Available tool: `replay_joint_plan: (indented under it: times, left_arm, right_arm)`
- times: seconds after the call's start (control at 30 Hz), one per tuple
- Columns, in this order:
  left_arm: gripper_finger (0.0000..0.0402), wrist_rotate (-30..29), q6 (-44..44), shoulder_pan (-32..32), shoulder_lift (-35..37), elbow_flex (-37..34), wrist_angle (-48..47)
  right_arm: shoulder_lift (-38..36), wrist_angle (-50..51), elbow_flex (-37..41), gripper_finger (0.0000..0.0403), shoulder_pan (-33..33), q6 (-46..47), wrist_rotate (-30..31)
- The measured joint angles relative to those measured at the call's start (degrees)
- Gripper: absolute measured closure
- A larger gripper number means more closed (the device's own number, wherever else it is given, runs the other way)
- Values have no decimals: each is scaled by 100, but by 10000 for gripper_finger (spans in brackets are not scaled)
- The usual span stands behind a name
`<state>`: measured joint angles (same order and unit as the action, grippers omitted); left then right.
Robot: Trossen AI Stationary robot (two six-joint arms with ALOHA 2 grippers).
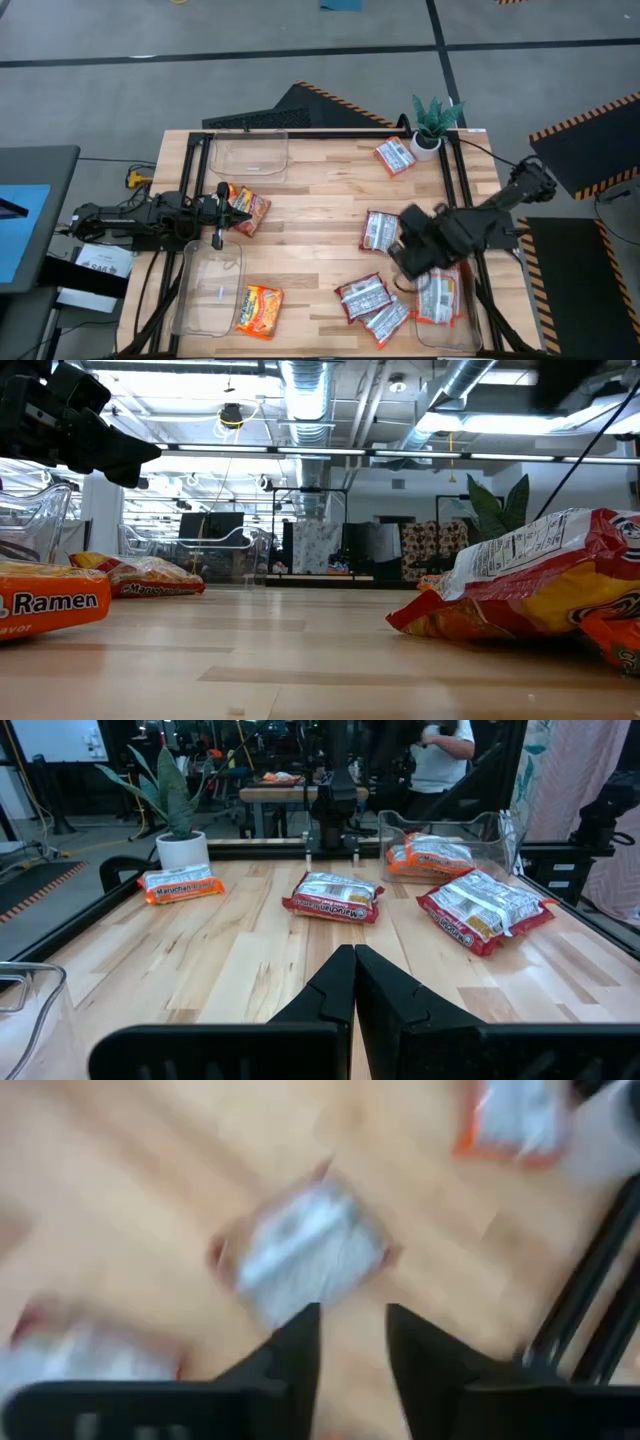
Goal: Sort Maruchan noodles
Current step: Put the orange noodle pack into the bottom right transparent bin
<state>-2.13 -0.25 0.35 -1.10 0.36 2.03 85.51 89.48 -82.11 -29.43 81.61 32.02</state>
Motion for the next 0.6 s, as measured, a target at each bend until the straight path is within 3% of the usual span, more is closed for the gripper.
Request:
replay_joint_plan:
  times: [0.17,0.3,0.6]
  left_arm:
    - [401,-2,0,1,0,0,1]
    - [401,-1,0,1,-2,1,0]
    - [401,0,0,0,-2,0,-1]
  right_arm:
    - [-16,-516,346,171,1186,-68,1386]
    - [-44,-1615,1301,145,2184,-405,1464]
    - [18,-5077,3423,143,3825,-1155,1458]
